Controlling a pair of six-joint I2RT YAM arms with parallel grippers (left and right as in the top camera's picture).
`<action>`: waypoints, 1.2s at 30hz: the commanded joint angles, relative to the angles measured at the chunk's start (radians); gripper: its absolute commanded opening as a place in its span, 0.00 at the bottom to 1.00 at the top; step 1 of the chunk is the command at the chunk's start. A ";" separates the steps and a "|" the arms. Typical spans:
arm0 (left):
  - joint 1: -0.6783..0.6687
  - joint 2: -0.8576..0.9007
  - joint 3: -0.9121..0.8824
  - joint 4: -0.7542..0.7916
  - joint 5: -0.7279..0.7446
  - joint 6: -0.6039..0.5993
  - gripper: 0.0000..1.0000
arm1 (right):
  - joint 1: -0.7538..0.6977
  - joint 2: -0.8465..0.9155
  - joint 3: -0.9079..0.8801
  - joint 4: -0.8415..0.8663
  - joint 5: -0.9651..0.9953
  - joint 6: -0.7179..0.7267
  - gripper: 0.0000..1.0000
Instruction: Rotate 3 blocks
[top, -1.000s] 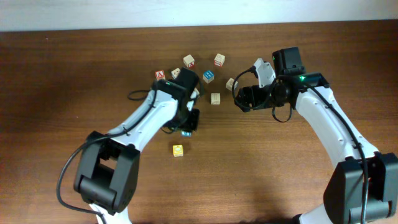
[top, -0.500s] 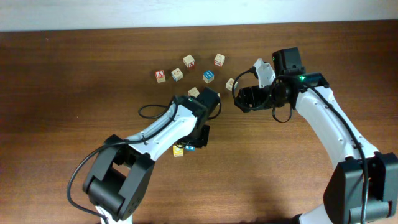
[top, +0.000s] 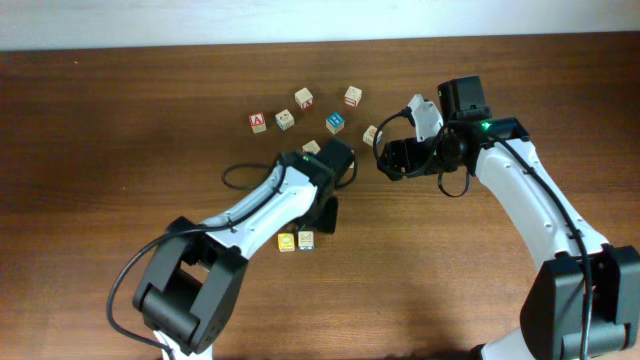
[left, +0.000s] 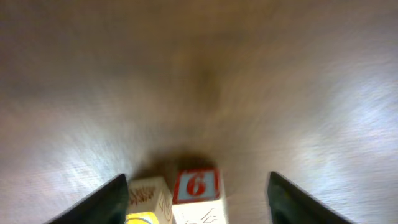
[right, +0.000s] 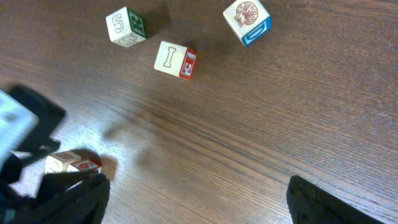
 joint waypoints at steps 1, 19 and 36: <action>0.068 -0.034 0.158 0.102 -0.098 0.020 0.75 | 0.002 0.007 0.018 -0.002 0.009 -0.007 0.91; 0.196 0.237 0.159 0.569 0.069 0.530 0.84 | 0.002 0.008 0.013 -0.007 0.009 -0.007 0.91; 0.195 0.257 0.163 0.458 0.070 0.390 0.29 | 0.002 0.008 0.013 -0.026 0.035 -0.007 0.91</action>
